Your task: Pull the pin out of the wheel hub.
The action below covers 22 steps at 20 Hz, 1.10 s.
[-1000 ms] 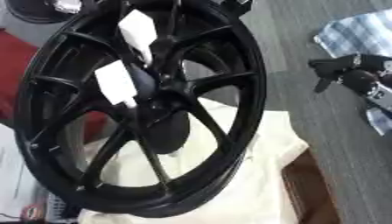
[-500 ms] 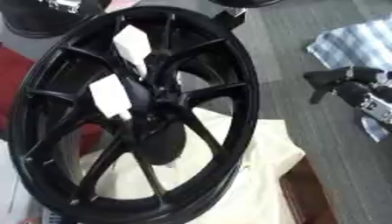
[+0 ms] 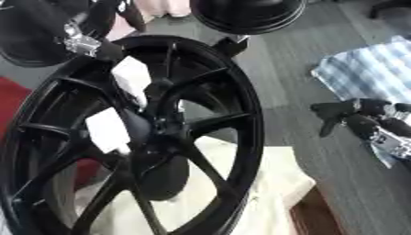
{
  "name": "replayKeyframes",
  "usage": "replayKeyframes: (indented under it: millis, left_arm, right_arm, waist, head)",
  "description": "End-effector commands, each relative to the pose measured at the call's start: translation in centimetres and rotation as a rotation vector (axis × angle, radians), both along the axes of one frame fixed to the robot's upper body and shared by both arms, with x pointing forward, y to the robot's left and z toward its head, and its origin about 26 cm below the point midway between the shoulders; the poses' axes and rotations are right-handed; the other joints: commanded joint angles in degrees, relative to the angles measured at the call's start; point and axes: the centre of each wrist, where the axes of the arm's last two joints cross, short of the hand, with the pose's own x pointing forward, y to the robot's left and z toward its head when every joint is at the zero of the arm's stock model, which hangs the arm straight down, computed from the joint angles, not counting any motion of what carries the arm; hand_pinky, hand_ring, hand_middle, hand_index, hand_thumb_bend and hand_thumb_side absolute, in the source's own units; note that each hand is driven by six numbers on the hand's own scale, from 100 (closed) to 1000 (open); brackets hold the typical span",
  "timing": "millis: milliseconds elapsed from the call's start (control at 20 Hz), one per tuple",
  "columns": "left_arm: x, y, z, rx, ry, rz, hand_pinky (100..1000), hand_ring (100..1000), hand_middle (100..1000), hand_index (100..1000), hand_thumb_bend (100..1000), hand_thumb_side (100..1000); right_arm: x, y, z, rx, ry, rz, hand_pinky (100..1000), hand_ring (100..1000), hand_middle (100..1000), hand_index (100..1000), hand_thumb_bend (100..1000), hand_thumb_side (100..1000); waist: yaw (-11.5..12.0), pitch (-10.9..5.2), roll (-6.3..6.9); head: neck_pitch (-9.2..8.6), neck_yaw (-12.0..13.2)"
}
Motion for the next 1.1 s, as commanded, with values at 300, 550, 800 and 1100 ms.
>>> replayKeyframes:
  millis: [300, 550, 800, 1100]
  left_arm:
    - [-1.5, -0.5, 1.3, -0.010, 0.013, -0.077, 923, 856, 817, 864, 333, 889]
    - [-2.1, -0.3, 0.9, -0.002, 0.026, -0.077, 929, 864, 826, 871, 351, 893]
    - [-3.0, -0.7, -0.1, 0.047, 0.022, -0.094, 930, 863, 816, 862, 374, 872]
    - [-3.3, 0.0, -0.9, 0.097, -0.003, -0.056, 940, 874, 826, 863, 449, 752]
  right_arm:
    - [-0.1, 0.2, 0.8, -0.028, -0.009, -0.007, 1000, 974, 587, 789, 100, 730]
    - [-0.1, 0.3, 0.7, -0.025, -0.004, -0.010, 1000, 972, 585, 787, 100, 731]
    - [-0.1, 0.4, 0.8, -0.022, -0.004, -0.004, 1000, 971, 585, 787, 100, 730]
    - [0.0, 0.4, 0.7, -0.017, 0.000, -0.009, 1000, 970, 584, 786, 100, 734]
  waist:
    - [0.02, -0.79, -0.14]
    - [0.20, -0.81, -0.10]
    - [-0.04, -0.69, -0.25]
    - [-0.08, -0.44, -0.36]
  head:
    - [1.05, -0.08]
    - [2.47, -0.04]
    - [3.09, 0.42]
    - [3.31, 0.78]
